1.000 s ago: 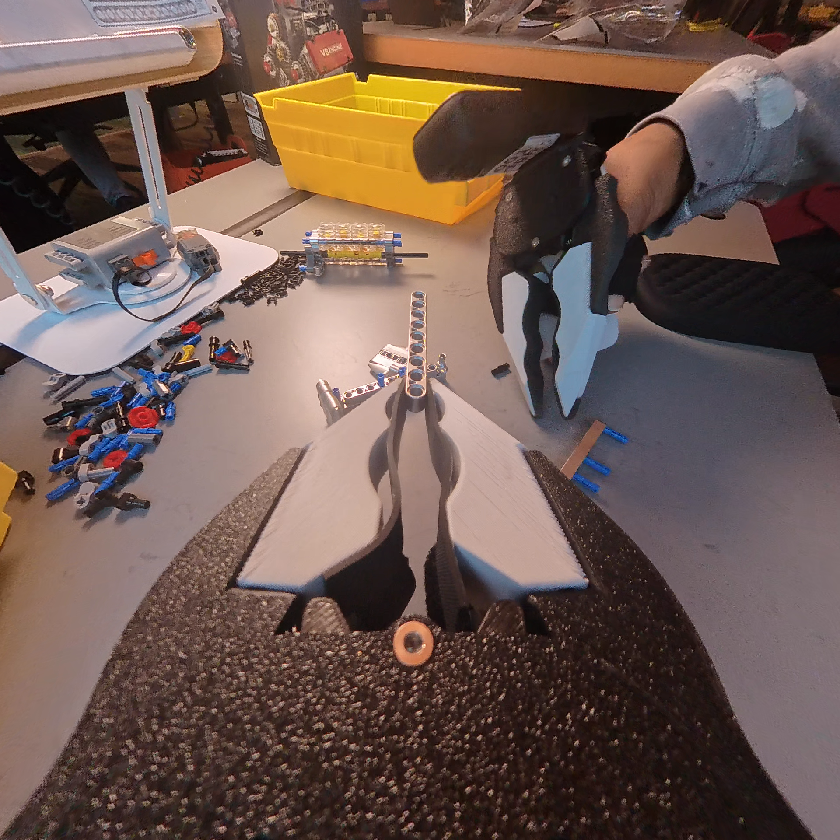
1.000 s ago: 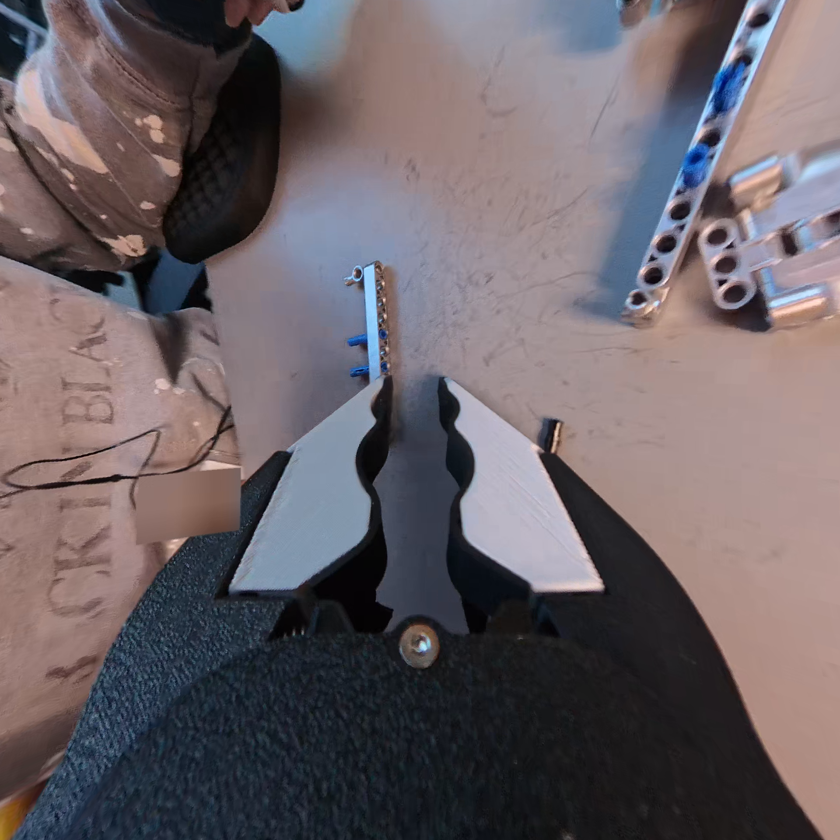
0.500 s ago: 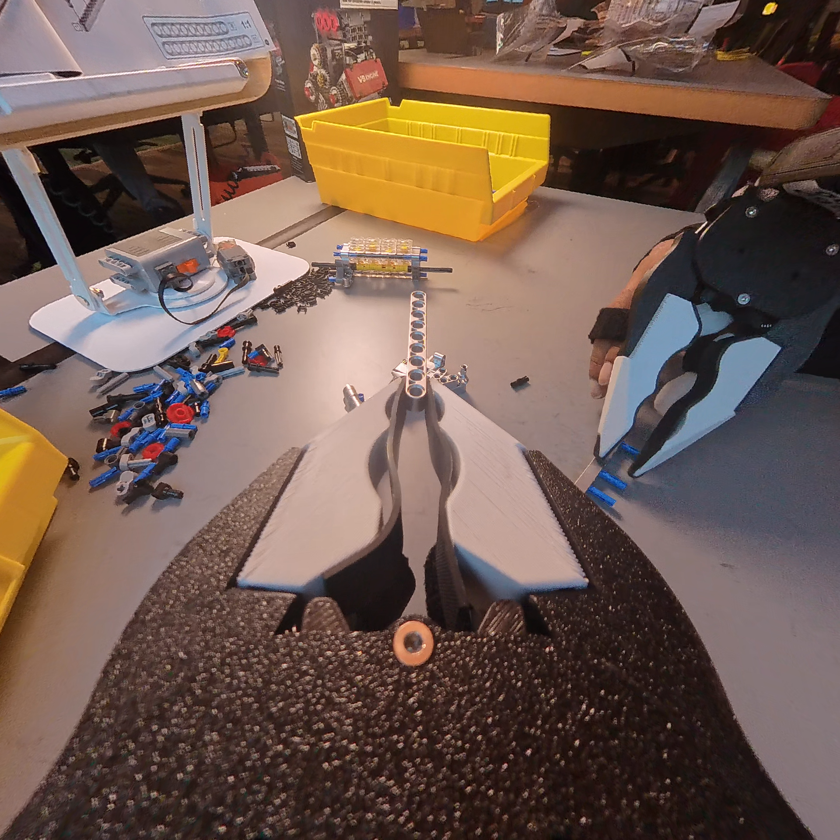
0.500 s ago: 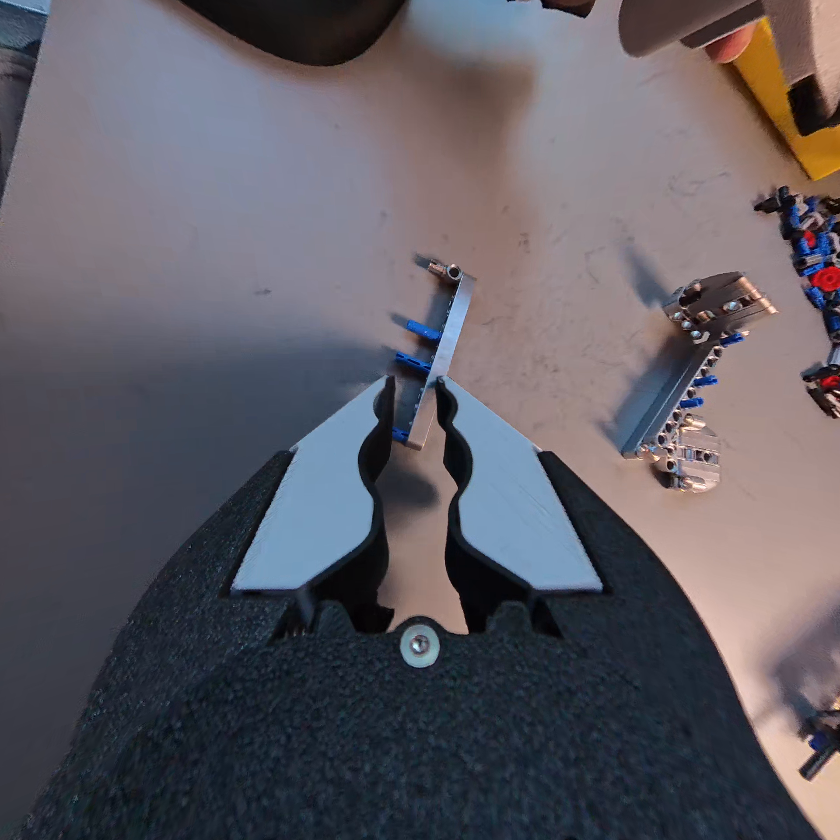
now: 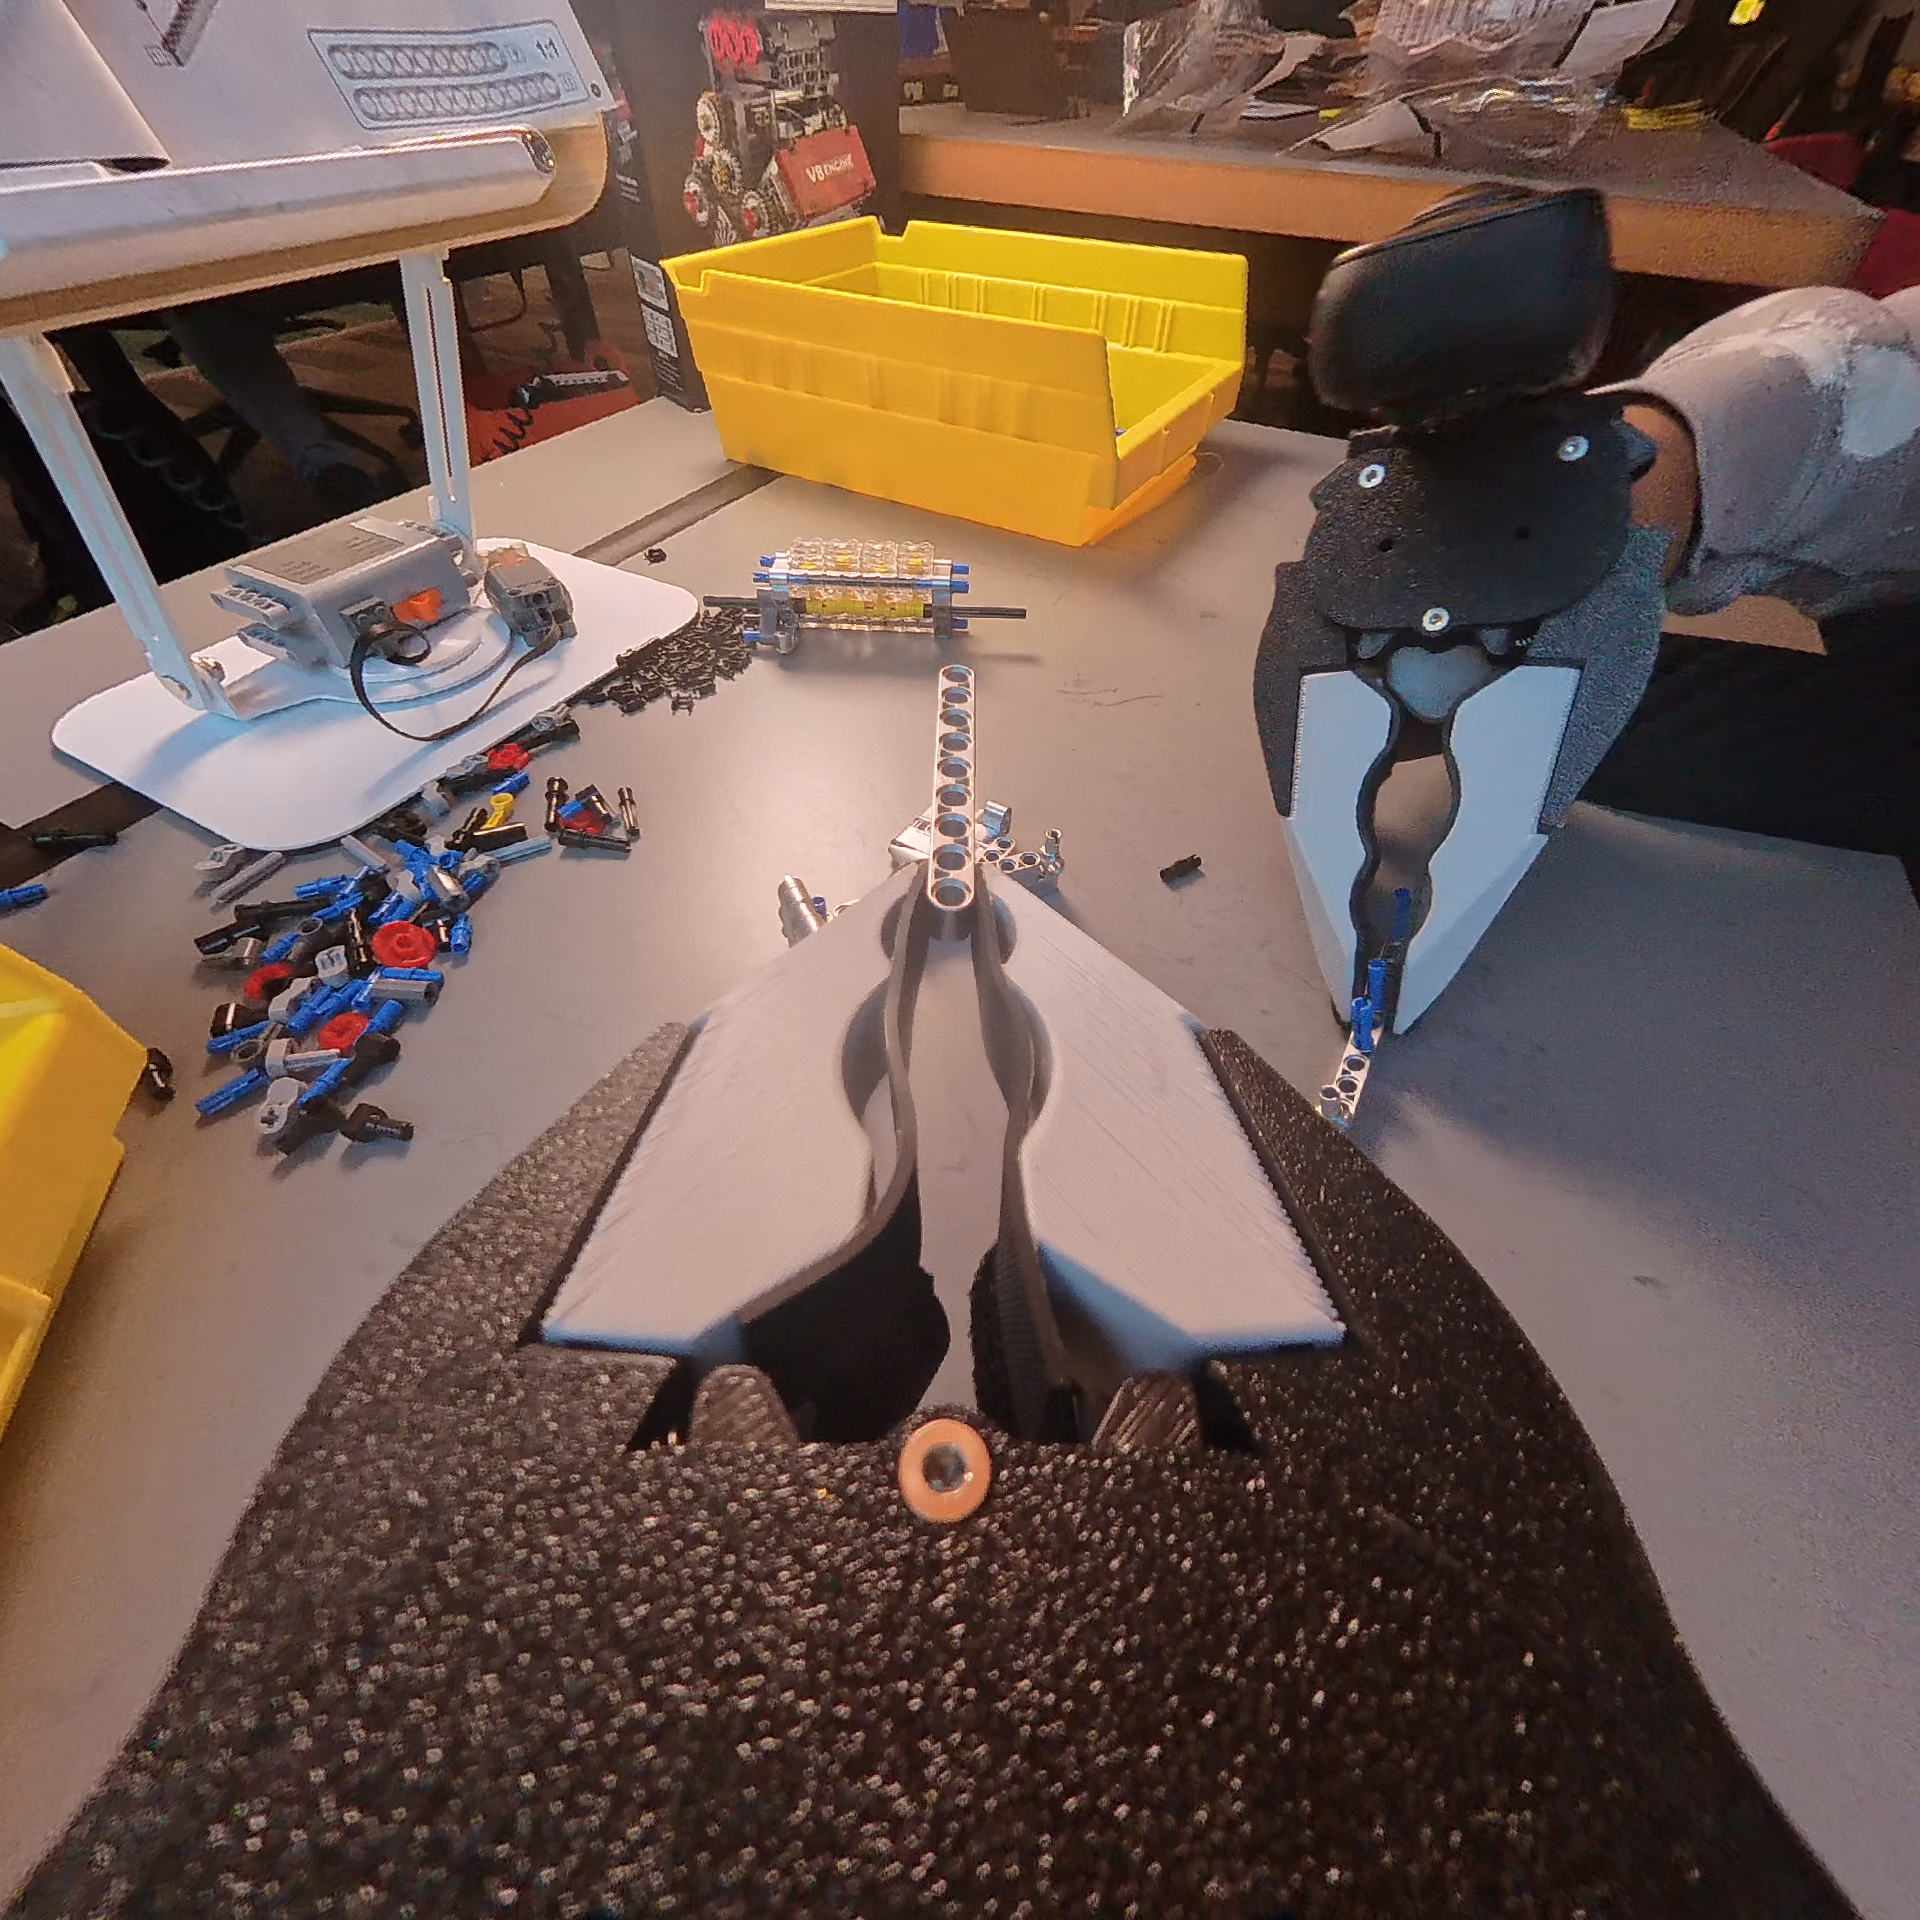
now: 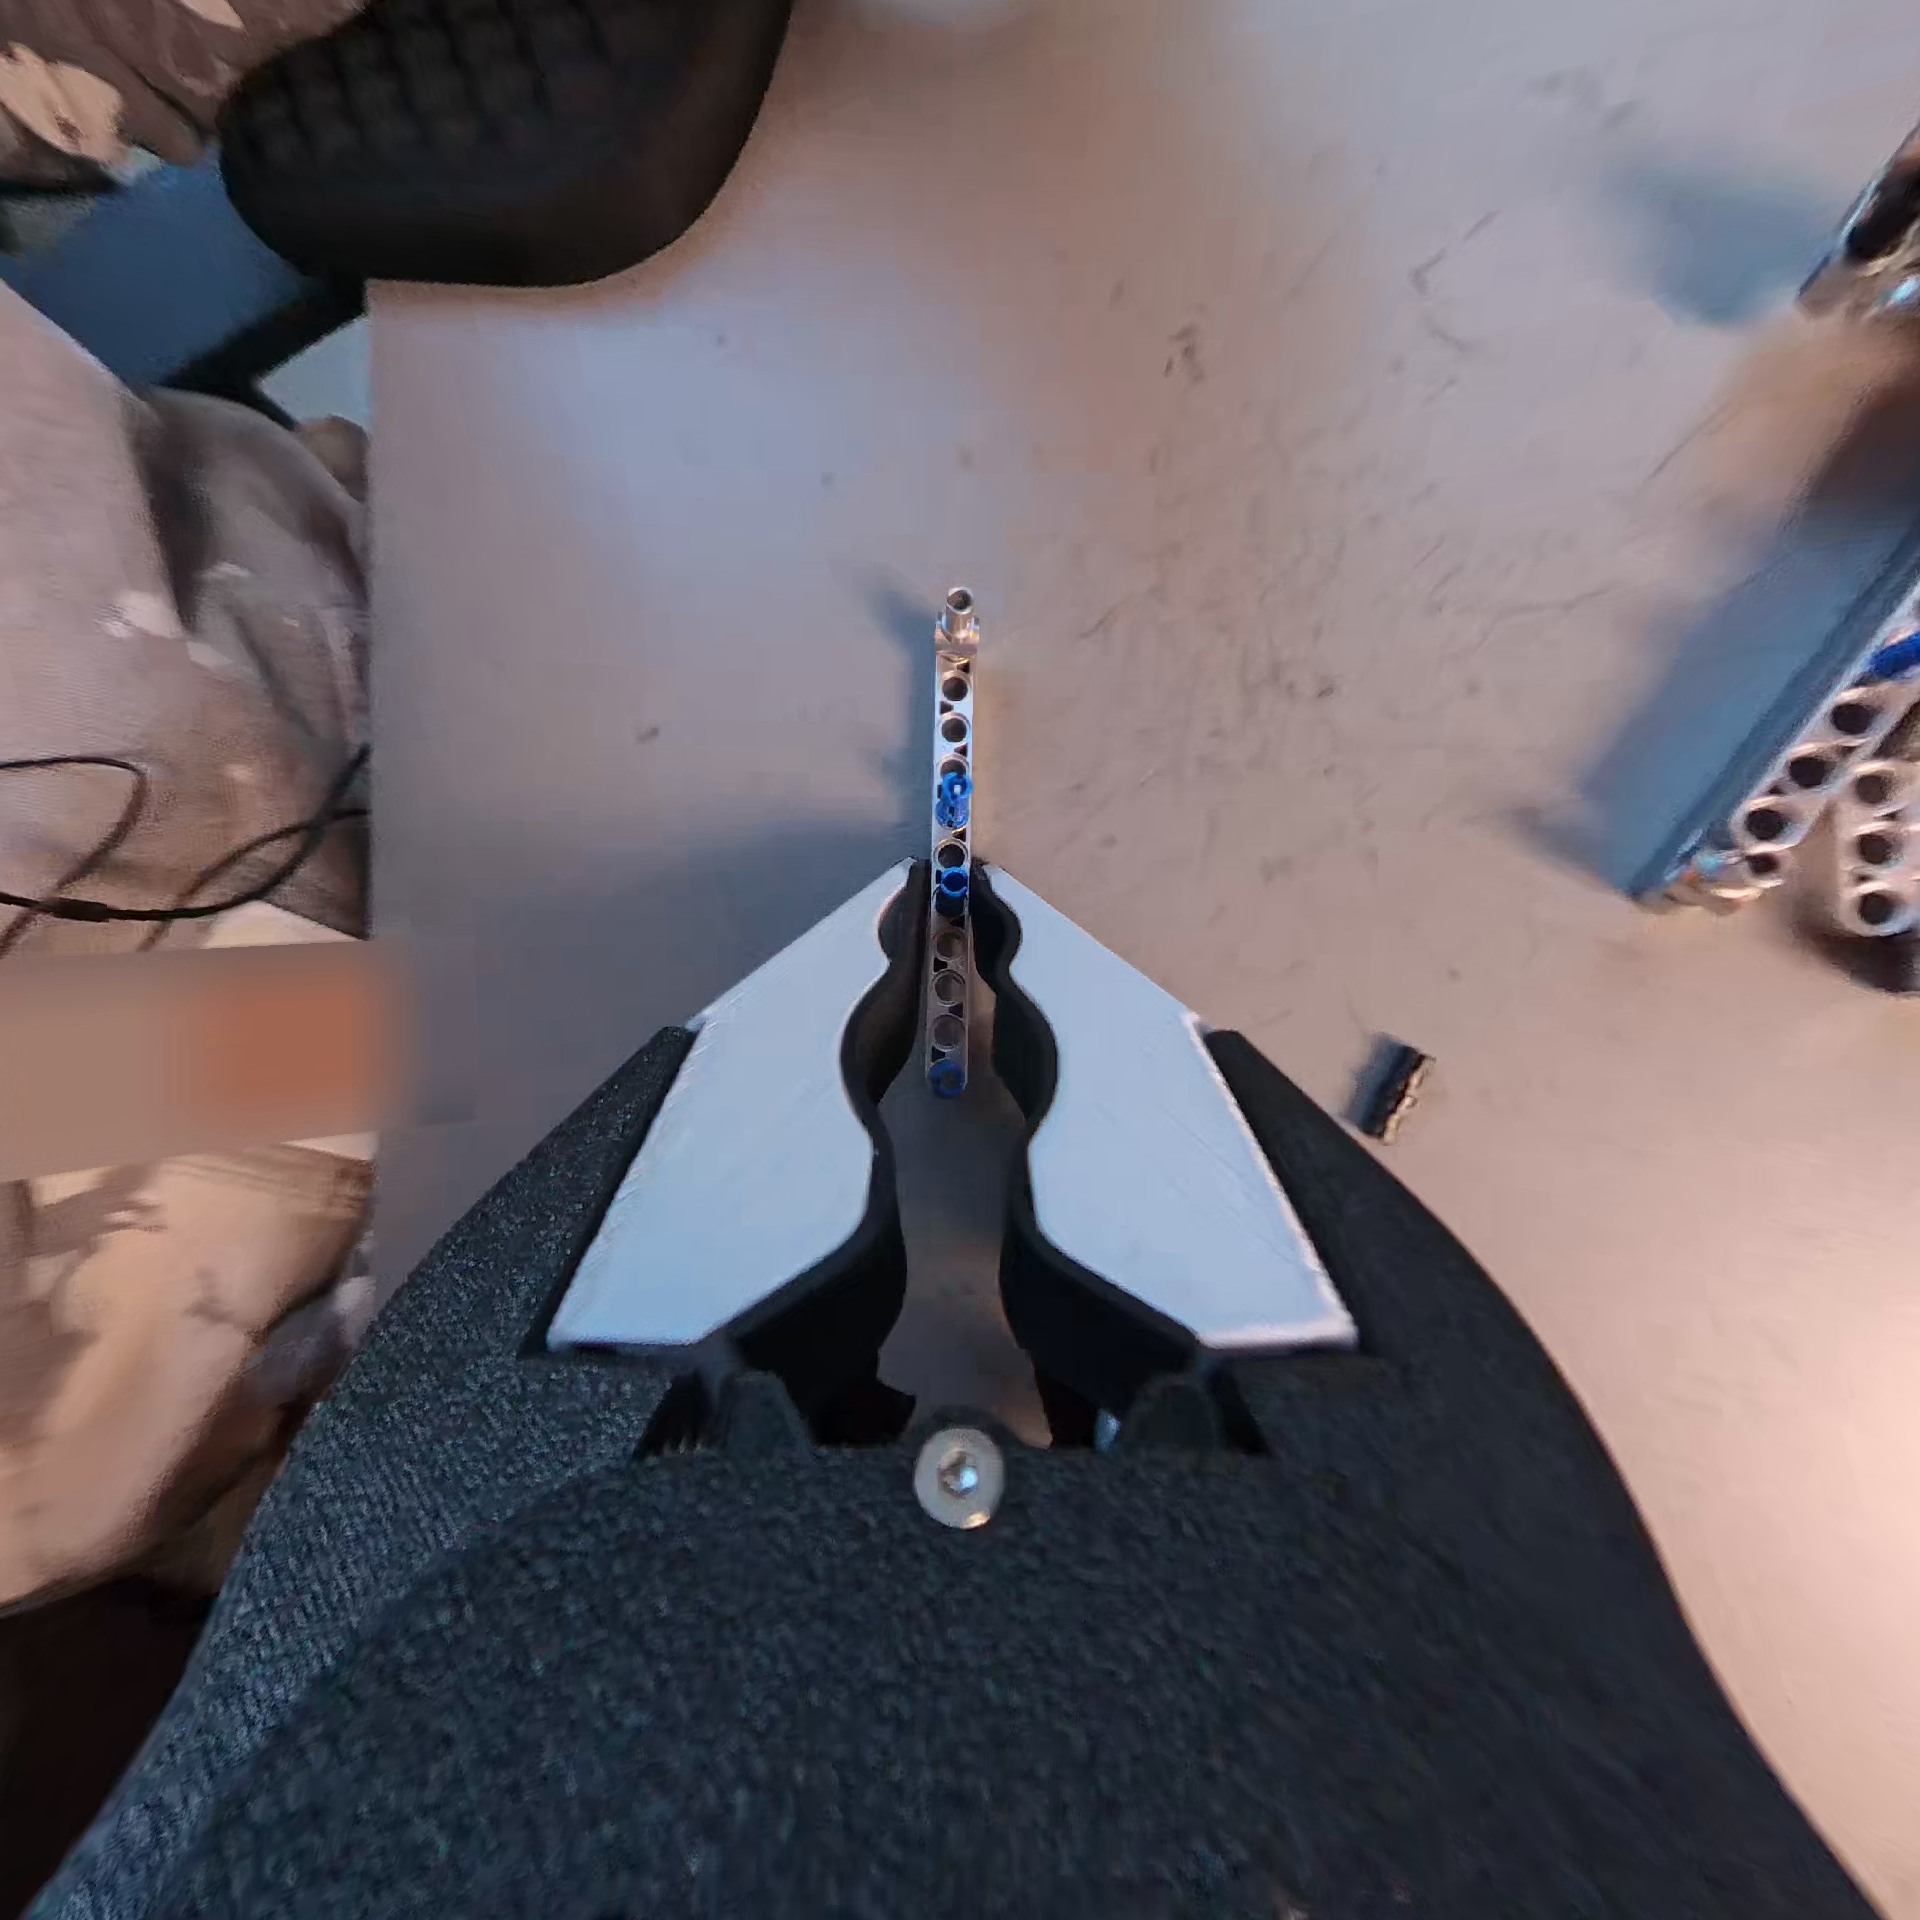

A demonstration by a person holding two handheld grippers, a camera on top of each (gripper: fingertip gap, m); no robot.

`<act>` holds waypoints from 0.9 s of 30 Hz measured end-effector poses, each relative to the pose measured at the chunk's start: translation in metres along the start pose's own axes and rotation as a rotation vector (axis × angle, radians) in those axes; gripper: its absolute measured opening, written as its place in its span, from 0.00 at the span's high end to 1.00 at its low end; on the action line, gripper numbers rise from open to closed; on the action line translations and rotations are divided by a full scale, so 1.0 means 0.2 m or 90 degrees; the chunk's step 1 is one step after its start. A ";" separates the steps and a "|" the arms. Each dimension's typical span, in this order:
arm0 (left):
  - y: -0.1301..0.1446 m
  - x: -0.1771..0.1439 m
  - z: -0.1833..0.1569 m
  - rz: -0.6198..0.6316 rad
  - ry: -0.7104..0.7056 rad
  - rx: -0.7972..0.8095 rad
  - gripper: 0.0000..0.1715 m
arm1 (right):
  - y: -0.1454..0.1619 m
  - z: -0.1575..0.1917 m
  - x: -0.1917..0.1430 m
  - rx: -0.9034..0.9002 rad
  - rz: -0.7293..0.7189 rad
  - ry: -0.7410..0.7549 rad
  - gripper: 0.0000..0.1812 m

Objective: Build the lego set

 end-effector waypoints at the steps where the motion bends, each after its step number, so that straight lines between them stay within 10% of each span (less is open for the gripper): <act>1: 0.00 0.00 0.00 0.005 0.007 -0.004 0.98 | 0.00 0.00 0.00 0.038 0.006 -0.024 0.97; 9: 0.11 0.01 -0.21 0.123 0.228 0.005 0.98 | 0.01 -0.02 0.00 0.173 0.029 -0.085 0.97; 18: 0.32 0.05 -0.24 0.303 0.229 0.043 0.98 | 0.00 -0.04 -0.02 0.145 0.022 -0.050 0.96; 27: 0.33 0.05 -0.24 0.306 0.217 0.047 0.97 | -0.01 -0.03 -0.04 0.059 0.006 0.005 0.92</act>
Point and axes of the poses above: each gripper's, where its closed fingertips meet, x out along the fingers, y out of its underside, z = x × y across the jaws, the point moved 6 cm from there along -x, back along the fingers, and after that the axes turned 10 degrees about -z, right-handed, at the moved point
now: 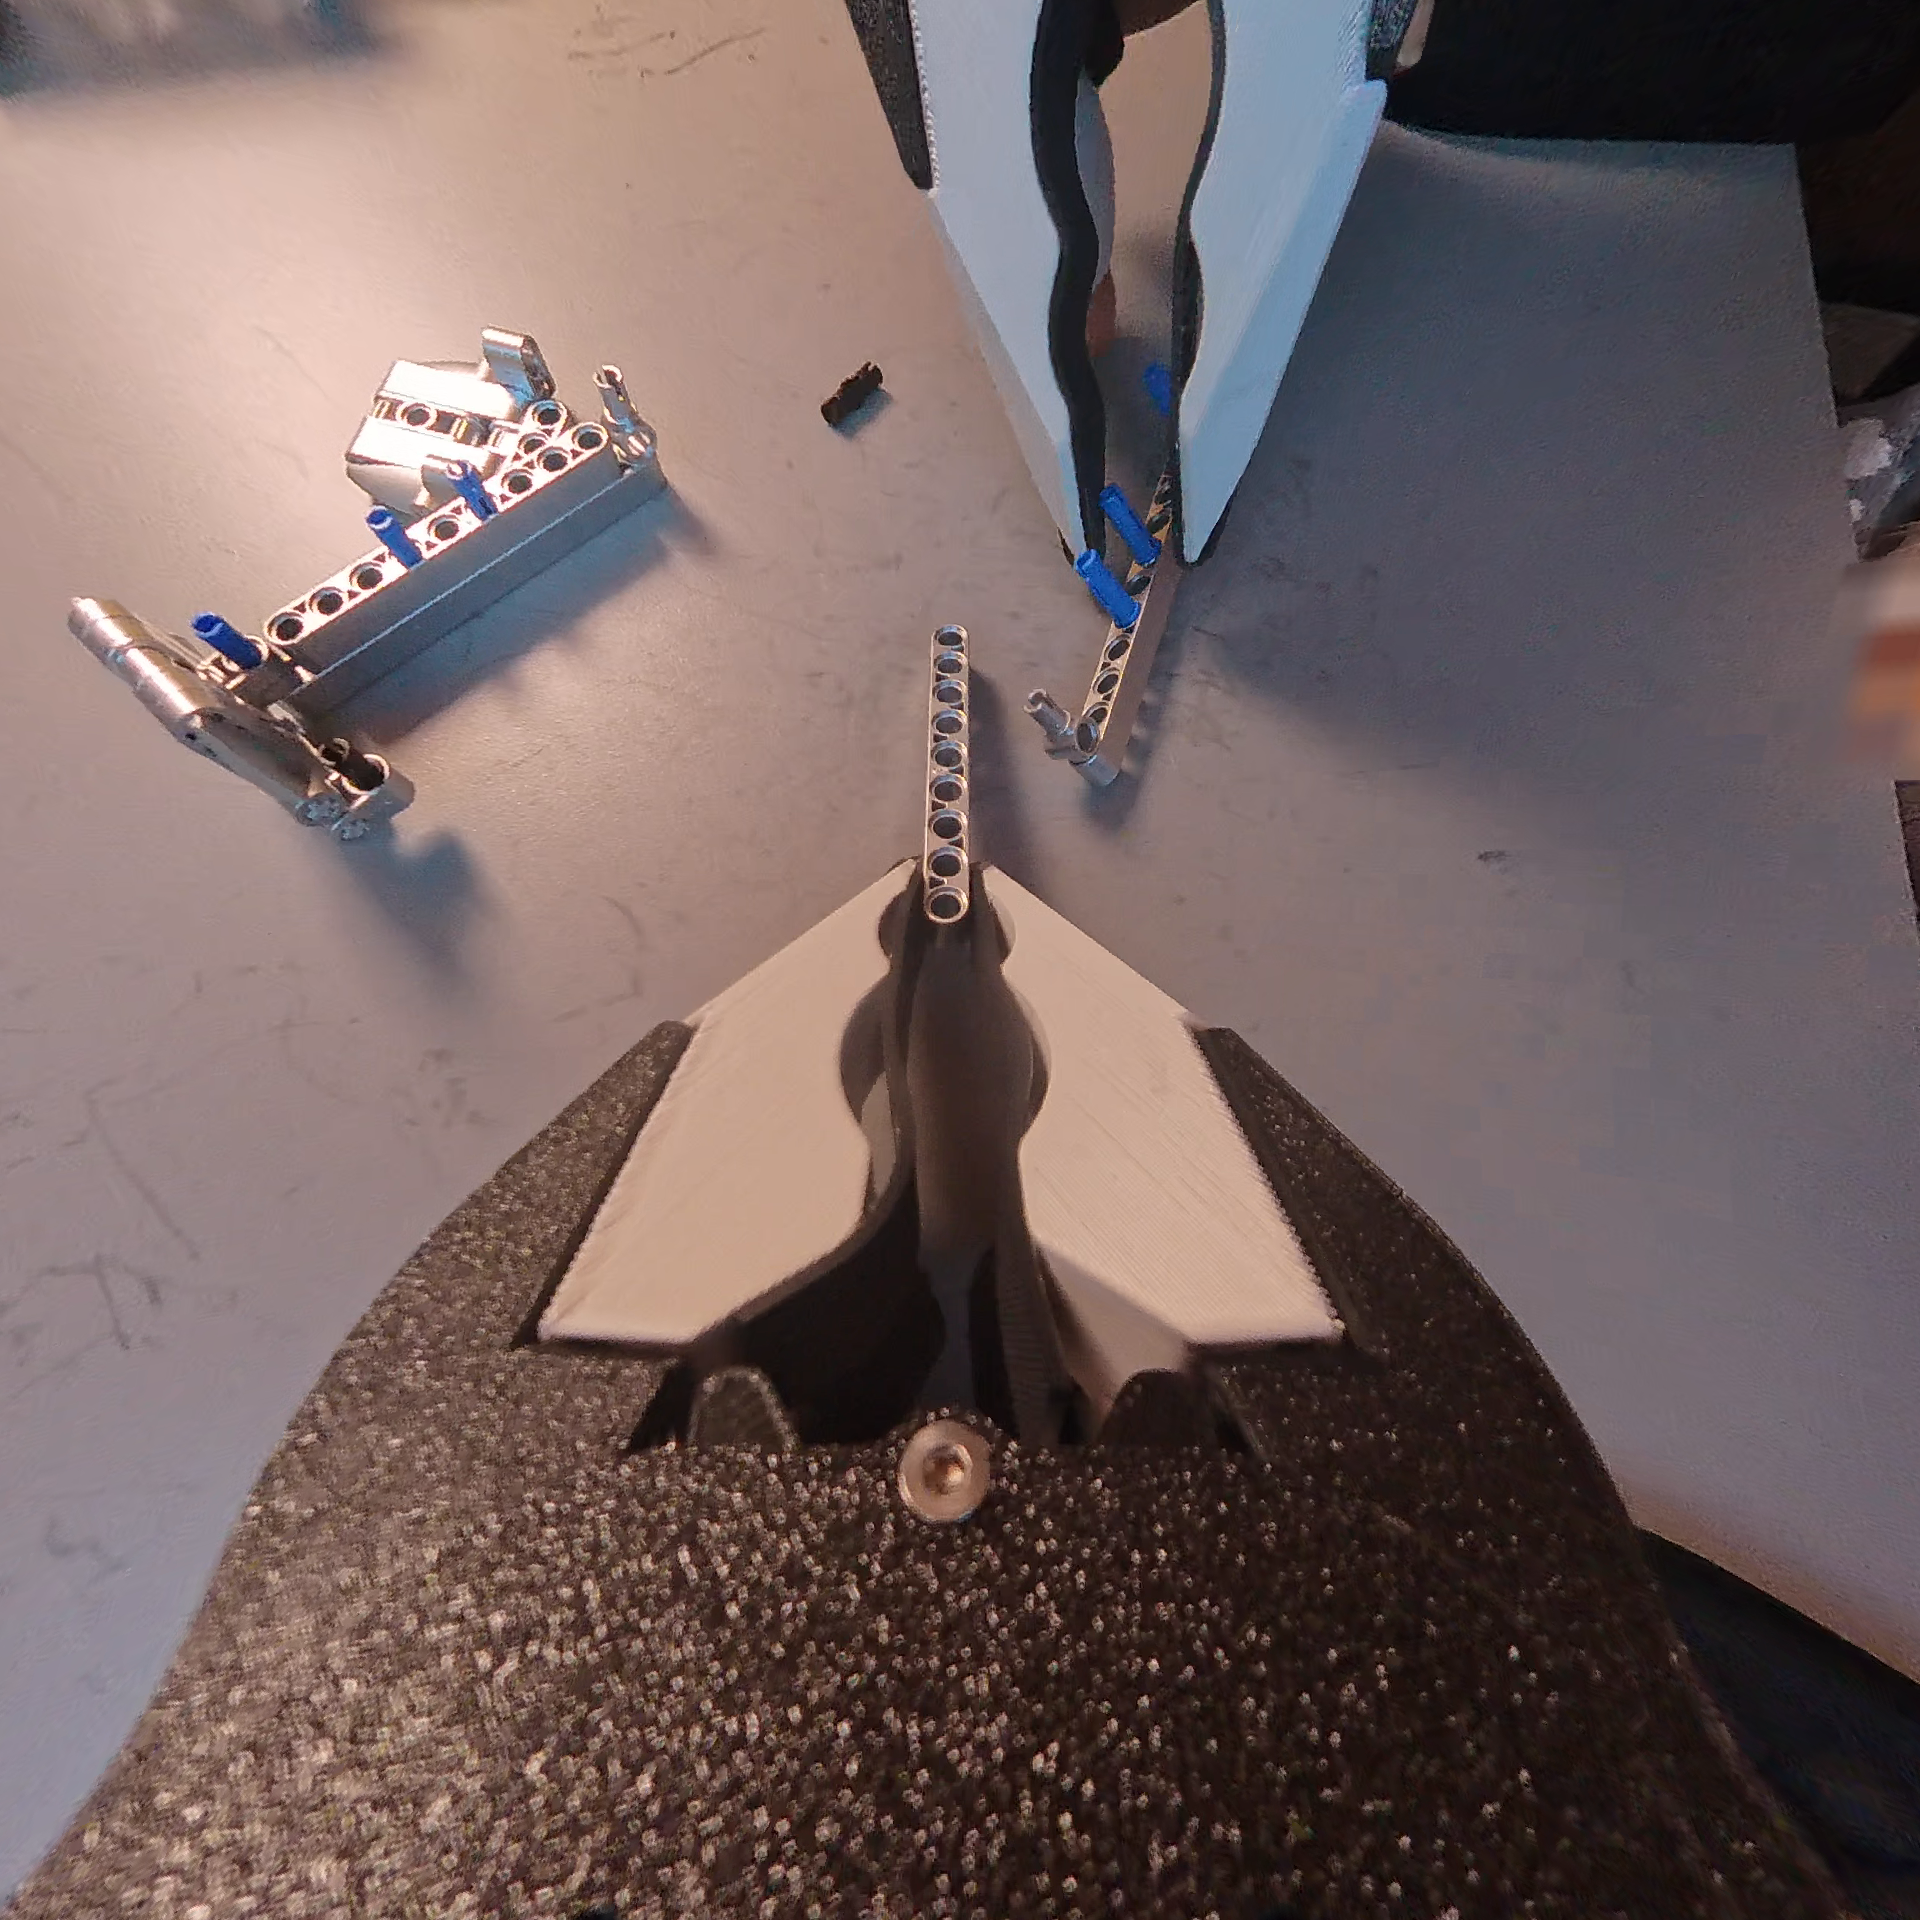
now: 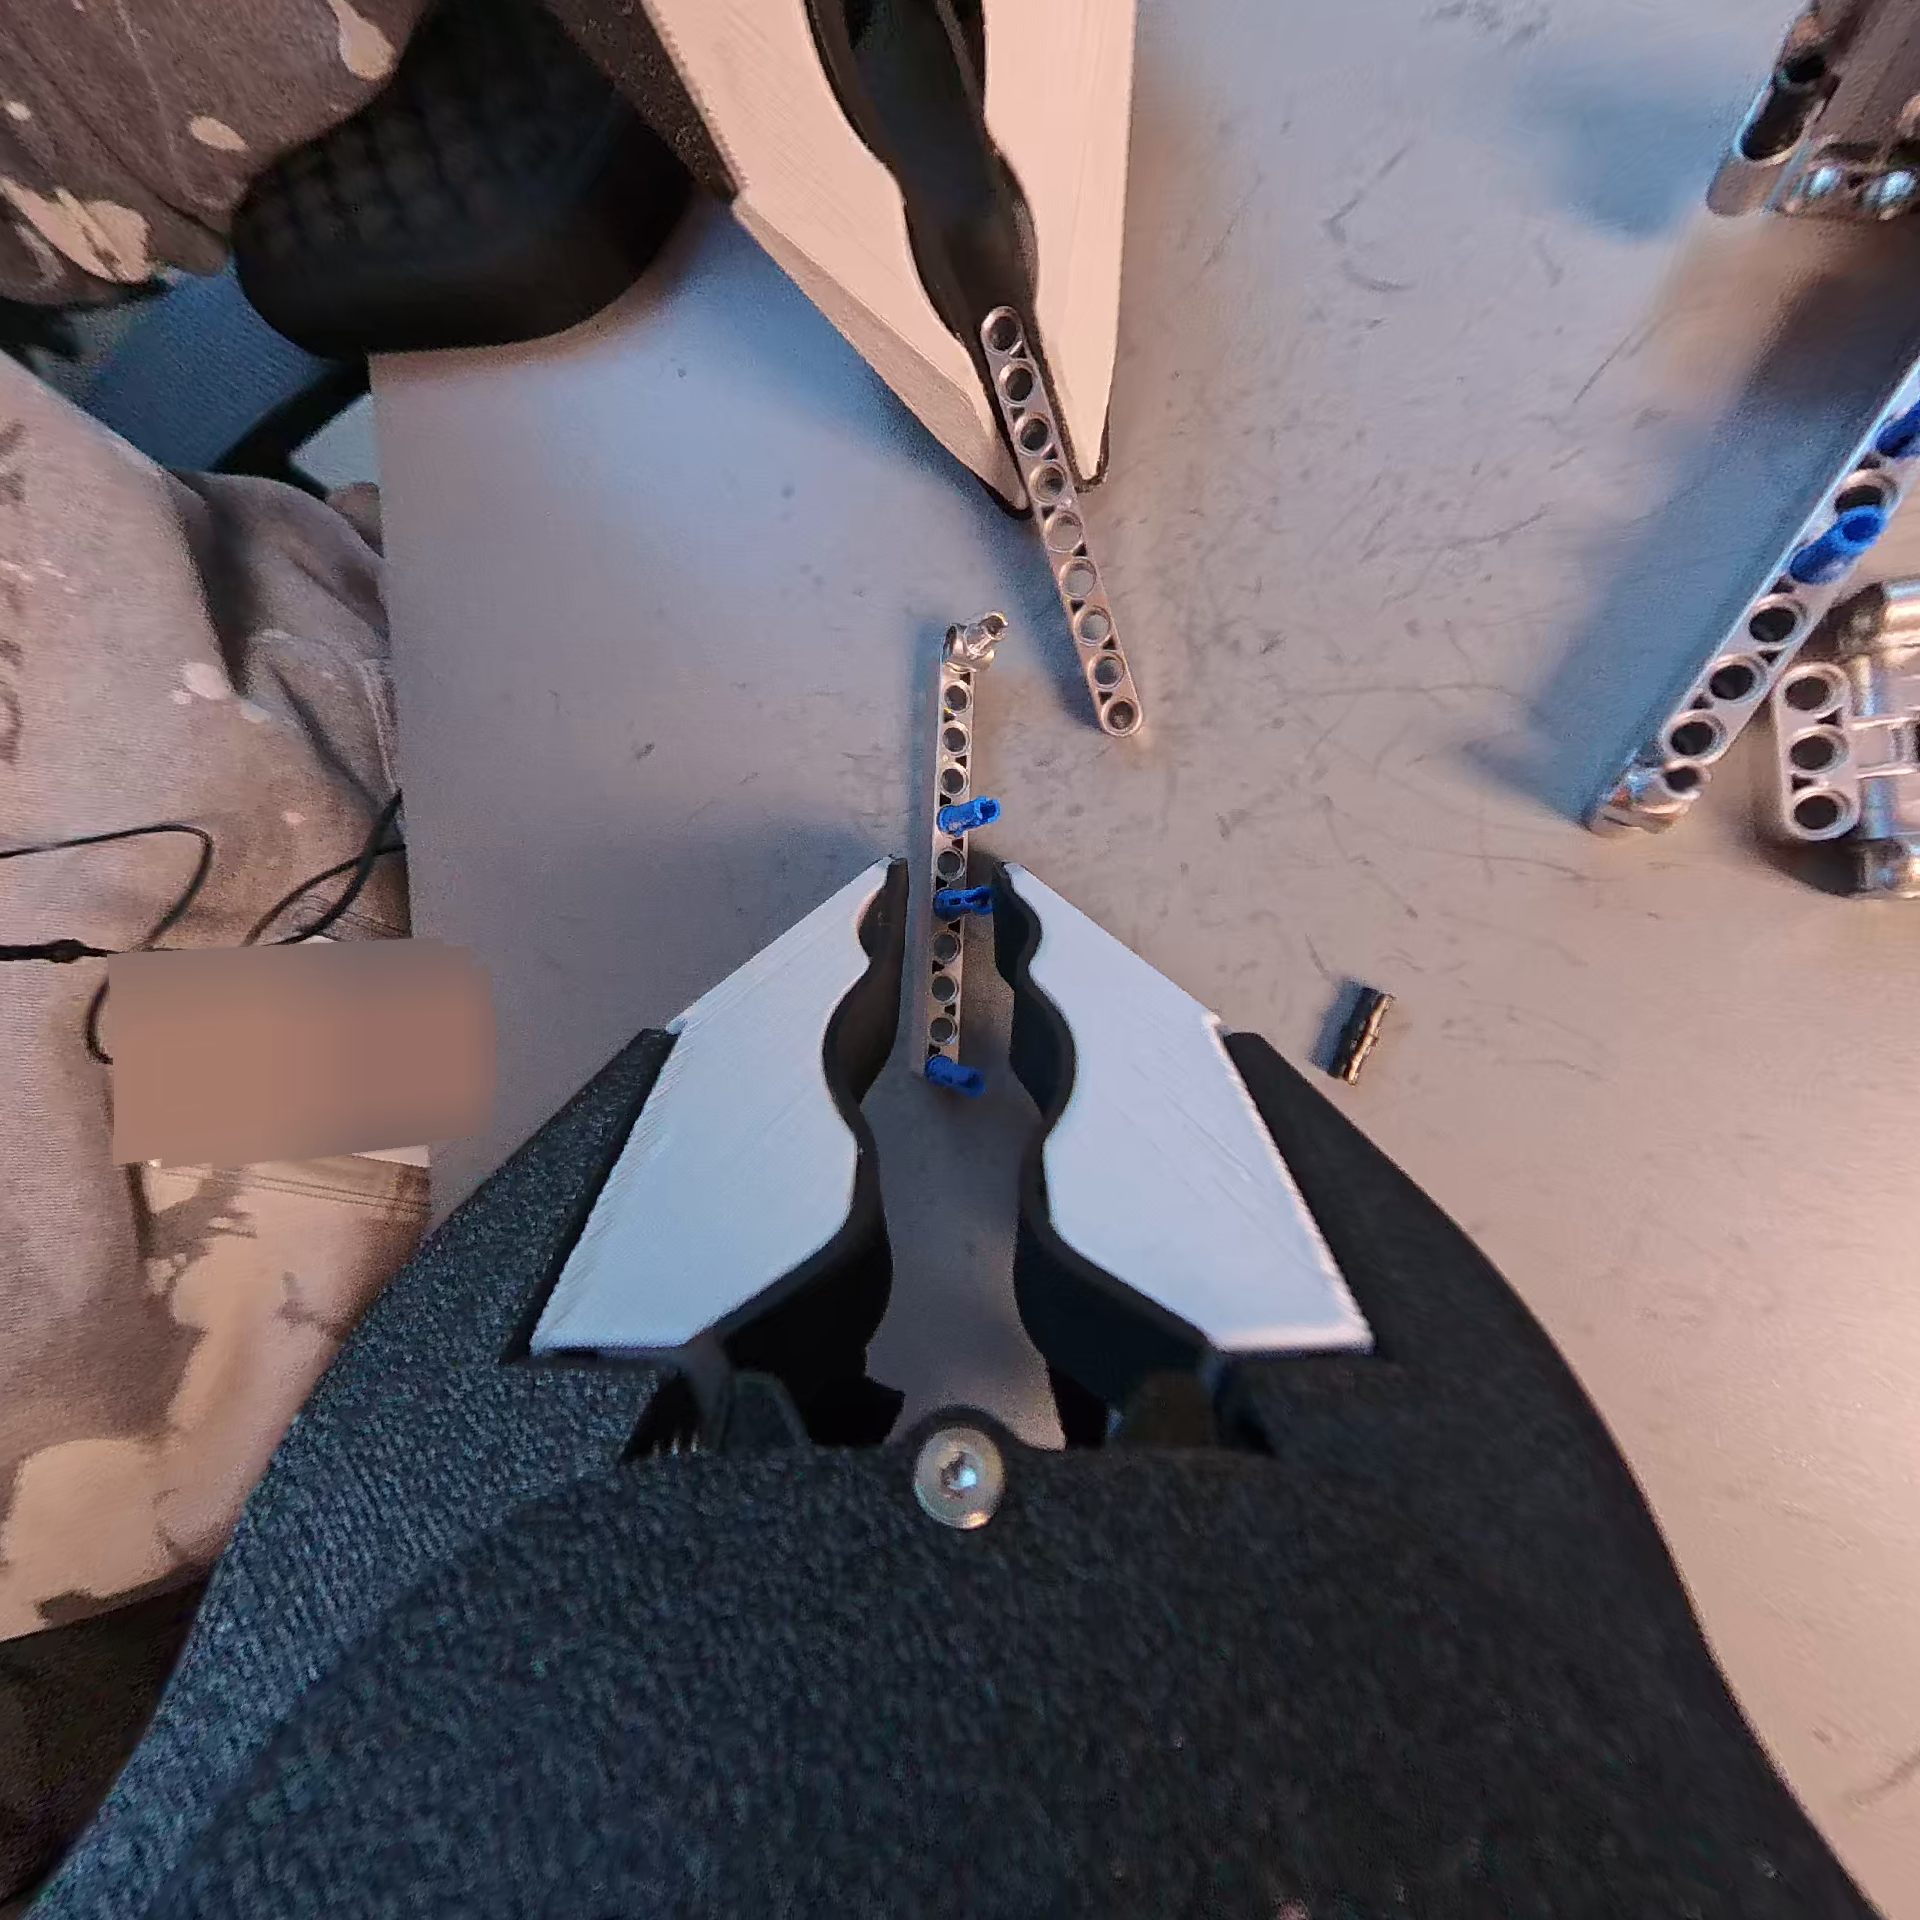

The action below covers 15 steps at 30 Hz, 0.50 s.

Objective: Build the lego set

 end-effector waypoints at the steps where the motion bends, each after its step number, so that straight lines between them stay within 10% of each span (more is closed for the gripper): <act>1: 0.00 0.00 0.00 0.000 0.000 0.000 0.97 | 0.00 0.01 0.00 -0.026 0.004 0.013 0.92; 15: -0.01 0.00 0.00 -0.008 -0.007 0.005 0.98 | 0.00 0.11 0.09 -0.326 0.036 0.136 0.97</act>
Point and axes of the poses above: each gripper's, where its closed fingertips meet, x out along the fingers, y out of its underside, z = x × y across the jaws, the point moved 6 cm from there along -x, back along the fingers, and after that the axes turned 10 degrees about -z, right-handed, at the moved point
